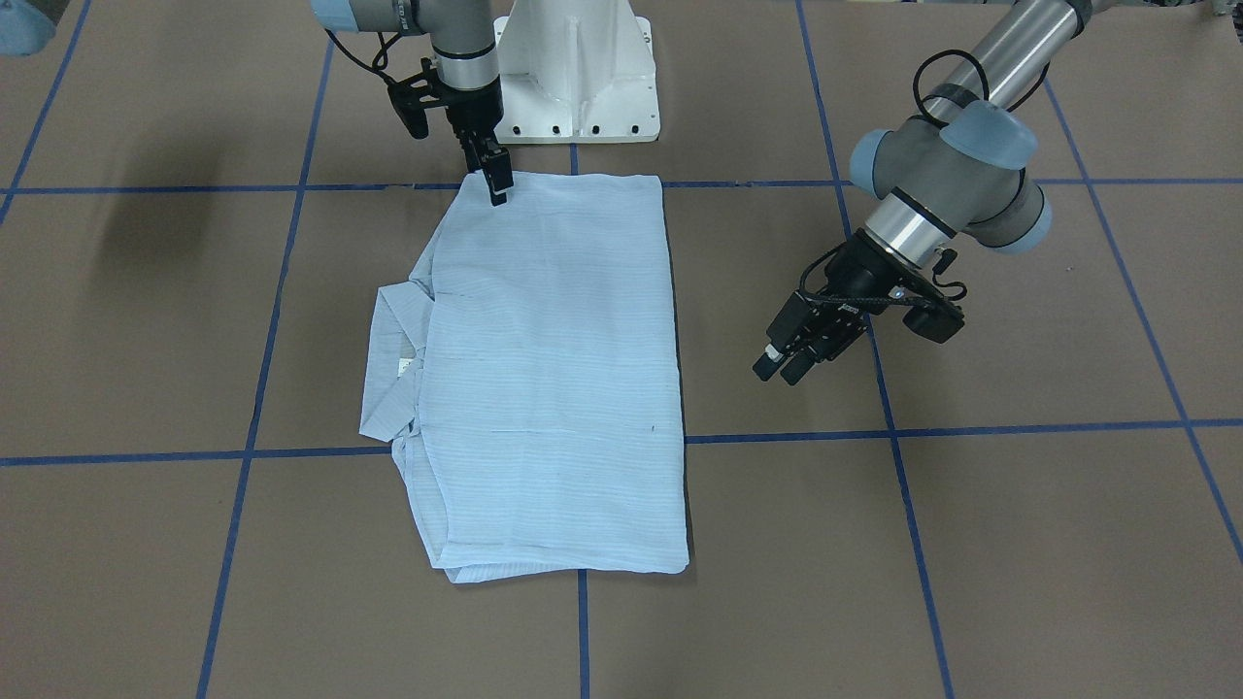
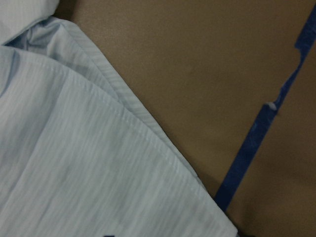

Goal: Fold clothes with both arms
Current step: 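Move the left gripper to the other shirt corner nearest the robot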

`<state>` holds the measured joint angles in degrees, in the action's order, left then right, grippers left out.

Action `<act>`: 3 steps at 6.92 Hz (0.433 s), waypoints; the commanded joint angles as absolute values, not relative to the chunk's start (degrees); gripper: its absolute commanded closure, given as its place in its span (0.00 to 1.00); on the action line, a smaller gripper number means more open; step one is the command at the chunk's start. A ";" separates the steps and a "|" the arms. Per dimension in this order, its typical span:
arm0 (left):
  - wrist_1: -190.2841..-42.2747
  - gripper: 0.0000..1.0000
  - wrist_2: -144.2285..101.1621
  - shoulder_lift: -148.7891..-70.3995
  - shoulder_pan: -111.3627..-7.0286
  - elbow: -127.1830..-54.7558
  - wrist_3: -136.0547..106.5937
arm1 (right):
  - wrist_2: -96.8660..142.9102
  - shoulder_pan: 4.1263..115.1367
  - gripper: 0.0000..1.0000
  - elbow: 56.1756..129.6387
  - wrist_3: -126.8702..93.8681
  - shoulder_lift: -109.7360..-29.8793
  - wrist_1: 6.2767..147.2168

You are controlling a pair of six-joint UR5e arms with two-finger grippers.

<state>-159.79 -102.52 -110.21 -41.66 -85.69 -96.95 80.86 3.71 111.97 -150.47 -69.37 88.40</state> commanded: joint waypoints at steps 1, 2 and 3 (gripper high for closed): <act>-159.79 0.34 -102.48 -110.13 -41.66 -85.52 -96.94 | 80.86 3.52 0.11 111.97 -150.47 -69.61 88.51; -159.70 0.34 -101.26 -110.21 -41.57 -85.52 -96.94 | 80.86 3.43 0.46 111.97 -150.56 -69.52 88.51; -159.70 0.34 -100.99 -110.30 -41.57 -85.43 -96.94 | 80.86 3.43 0.99 112.06 -151.17 -69.61 88.42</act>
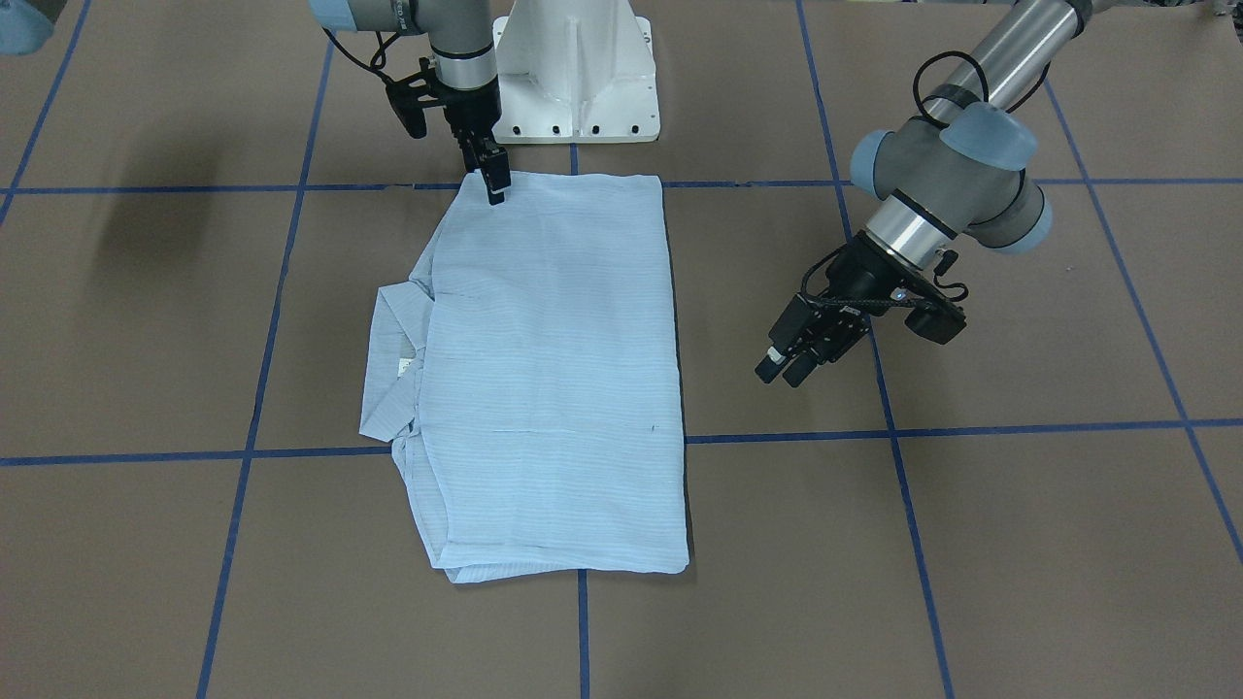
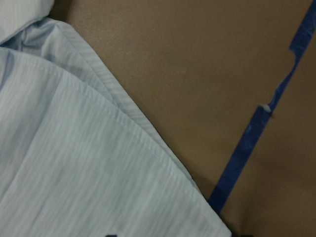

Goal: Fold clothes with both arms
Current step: 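Move the left gripper to the other shirt corner nearest the robot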

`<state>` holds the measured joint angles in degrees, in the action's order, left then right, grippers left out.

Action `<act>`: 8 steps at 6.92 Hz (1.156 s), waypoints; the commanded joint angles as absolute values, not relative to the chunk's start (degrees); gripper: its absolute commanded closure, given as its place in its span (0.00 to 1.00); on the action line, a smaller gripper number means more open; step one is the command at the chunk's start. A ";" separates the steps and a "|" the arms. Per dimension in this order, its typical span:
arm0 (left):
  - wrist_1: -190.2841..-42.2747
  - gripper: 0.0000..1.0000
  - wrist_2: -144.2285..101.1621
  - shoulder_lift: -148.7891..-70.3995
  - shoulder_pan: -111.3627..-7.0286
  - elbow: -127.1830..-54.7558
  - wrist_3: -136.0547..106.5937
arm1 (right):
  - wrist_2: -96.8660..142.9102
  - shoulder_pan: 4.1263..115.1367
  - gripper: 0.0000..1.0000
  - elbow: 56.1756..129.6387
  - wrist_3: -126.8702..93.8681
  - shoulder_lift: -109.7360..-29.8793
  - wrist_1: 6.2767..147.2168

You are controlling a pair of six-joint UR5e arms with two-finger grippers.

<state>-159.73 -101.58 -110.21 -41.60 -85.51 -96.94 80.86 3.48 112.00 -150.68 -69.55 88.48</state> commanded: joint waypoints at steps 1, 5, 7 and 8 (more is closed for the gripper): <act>-159.78 0.34 -100.99 -110.30 -41.57 -85.43 -96.94 | 80.86 3.43 1.00 112.15 -151.17 -69.52 88.42; -159.70 0.34 -100.90 -110.39 -41.31 -85.34 -97.21 | 80.95 2.55 1.00 113.46 -151.17 -69.43 90.95; -159.70 0.34 -100.90 -110.39 -41.31 -85.43 -97.21 | 80.95 1.50 1.00 113.82 -151.08 -69.43 91.67; -159.78 0.34 -100.72 -110.39 -40.87 -85.34 -97.29 | 80.95 1.49 1.00 114.25 -151.08 -69.43 91.67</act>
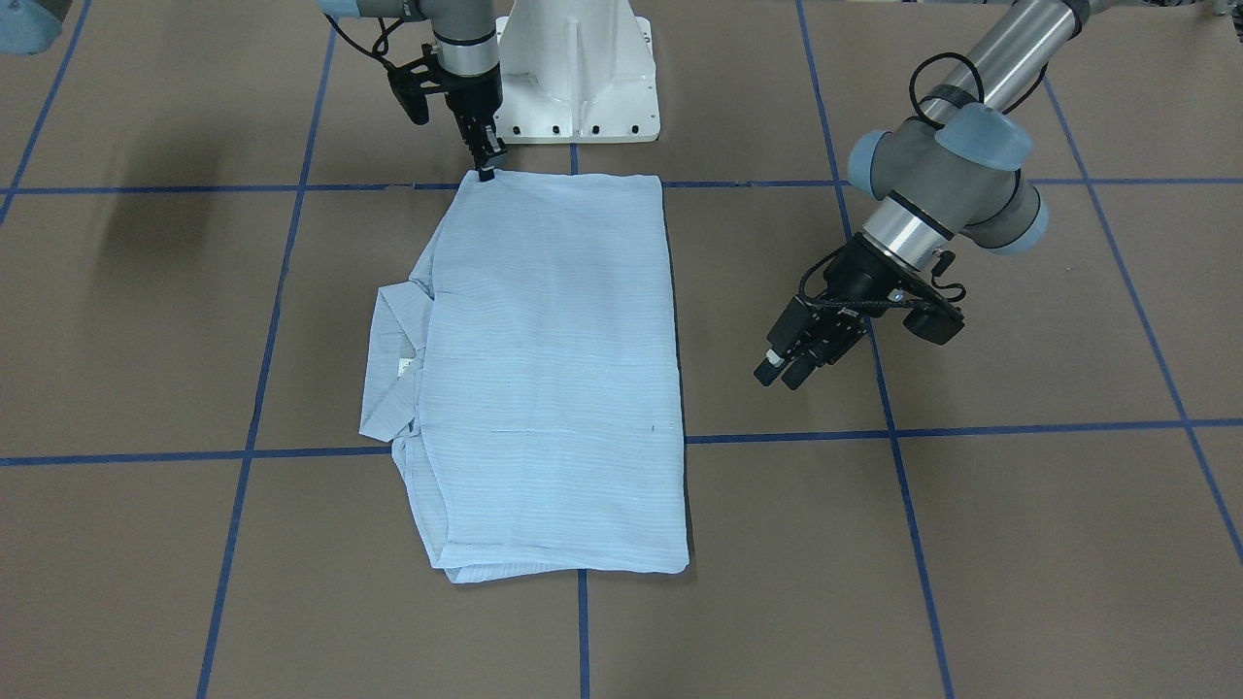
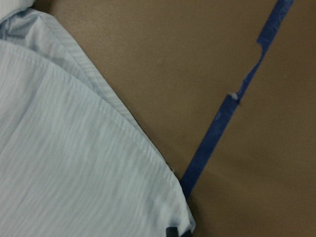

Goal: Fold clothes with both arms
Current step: 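Move the left gripper to the other shirt corner nearest the robot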

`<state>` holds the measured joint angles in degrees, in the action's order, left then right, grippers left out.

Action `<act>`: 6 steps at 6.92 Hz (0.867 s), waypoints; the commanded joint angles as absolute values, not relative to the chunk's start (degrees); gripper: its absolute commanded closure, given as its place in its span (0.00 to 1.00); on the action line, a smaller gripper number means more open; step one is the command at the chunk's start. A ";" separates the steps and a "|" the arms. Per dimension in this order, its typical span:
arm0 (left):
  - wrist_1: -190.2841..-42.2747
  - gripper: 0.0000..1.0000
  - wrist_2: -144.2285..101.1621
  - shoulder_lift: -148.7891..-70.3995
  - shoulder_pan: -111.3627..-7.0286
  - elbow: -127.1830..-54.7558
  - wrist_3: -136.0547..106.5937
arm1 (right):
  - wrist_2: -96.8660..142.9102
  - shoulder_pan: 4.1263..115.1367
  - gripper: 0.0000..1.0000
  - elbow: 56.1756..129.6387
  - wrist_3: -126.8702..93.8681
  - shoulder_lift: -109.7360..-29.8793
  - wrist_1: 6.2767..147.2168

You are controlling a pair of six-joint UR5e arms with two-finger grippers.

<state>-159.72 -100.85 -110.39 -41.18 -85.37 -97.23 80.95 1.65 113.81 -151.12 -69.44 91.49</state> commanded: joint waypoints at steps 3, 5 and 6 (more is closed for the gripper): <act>-159.70 0.34 -99.32 -110.48 -38.15 -86.82 -103.41 | 81.04 2.19 1.00 116.26 -150.91 -69.61 91.84; -159.43 0.34 -97.05 -99.93 -30.11 -97.75 -108.09 | 81.04 1.67 1.00 117.25 -150.82 -69.70 94.83; -159.35 0.34 -91.03 -94.28 -21.88 -103.48 -111.85 | 81.04 1.76 1.00 117.33 -150.39 -69.78 94.75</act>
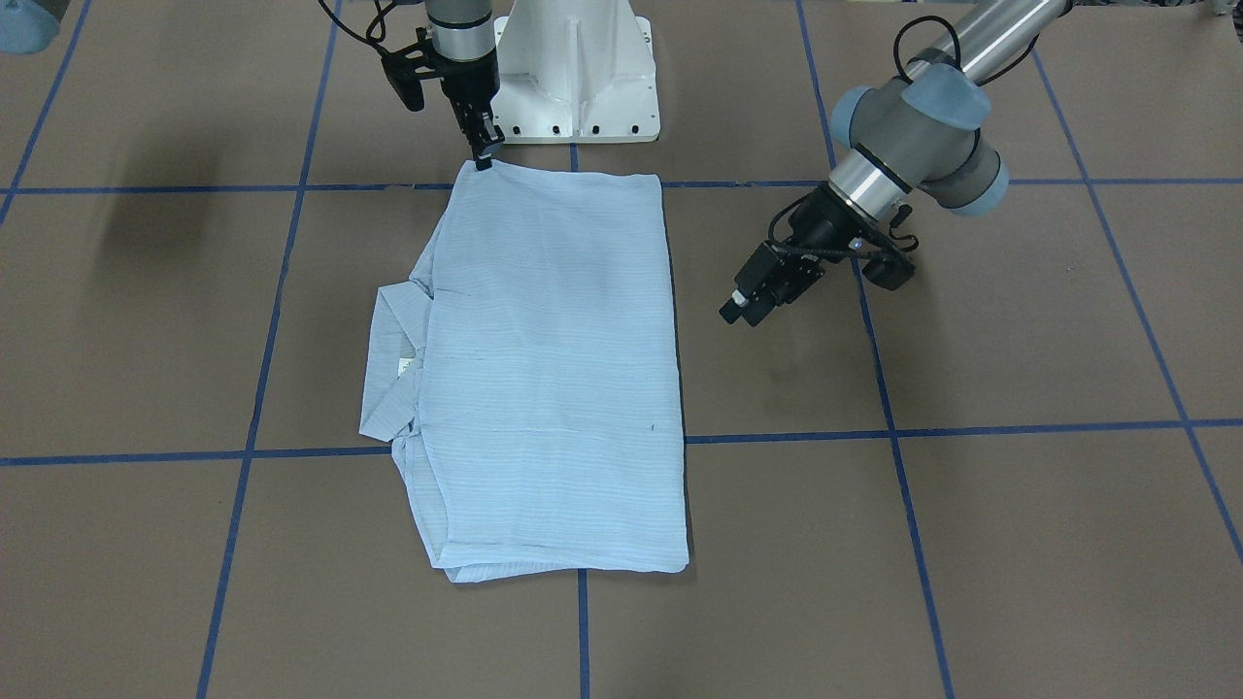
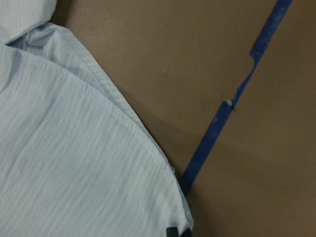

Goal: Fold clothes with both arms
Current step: 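Move the left gripper to the other shirt corner nearest the robot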

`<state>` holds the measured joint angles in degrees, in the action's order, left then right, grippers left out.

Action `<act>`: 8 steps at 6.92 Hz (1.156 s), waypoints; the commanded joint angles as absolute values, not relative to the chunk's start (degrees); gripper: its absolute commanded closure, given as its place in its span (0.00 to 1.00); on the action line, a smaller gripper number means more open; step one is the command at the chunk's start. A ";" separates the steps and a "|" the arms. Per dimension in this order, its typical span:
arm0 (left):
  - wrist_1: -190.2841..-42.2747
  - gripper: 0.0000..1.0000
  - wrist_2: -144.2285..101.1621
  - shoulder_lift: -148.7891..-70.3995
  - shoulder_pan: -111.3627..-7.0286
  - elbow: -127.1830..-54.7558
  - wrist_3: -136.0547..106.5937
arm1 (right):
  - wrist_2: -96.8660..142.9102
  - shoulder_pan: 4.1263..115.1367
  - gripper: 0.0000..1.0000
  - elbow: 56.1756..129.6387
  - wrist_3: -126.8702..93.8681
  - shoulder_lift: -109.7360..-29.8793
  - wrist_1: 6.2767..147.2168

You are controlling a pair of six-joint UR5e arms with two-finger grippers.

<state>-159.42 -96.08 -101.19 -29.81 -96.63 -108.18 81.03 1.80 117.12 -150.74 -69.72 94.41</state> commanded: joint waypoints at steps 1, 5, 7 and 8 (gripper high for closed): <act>-159.35 0.35 -84.01 -90.48 -13.97 -105.54 -117.19 | 81.12 1.84 1.00 117.77 -150.29 -69.79 94.92; -139.92 0.38 -74.62 -99.26 -2.47 -107.40 -124.98 | 81.65 1.85 1.00 118.74 -150.21 -69.79 94.92; -135.88 0.40 -74.62 -102.75 -2.55 -106.26 -124.89 | 81.65 1.93 1.00 118.92 -150.21 -69.78 94.92; -135.97 0.40 -74.53 -102.22 -2.64 -106.26 -124.89 | 81.65 1.93 1.00 118.92 -150.21 -69.79 94.92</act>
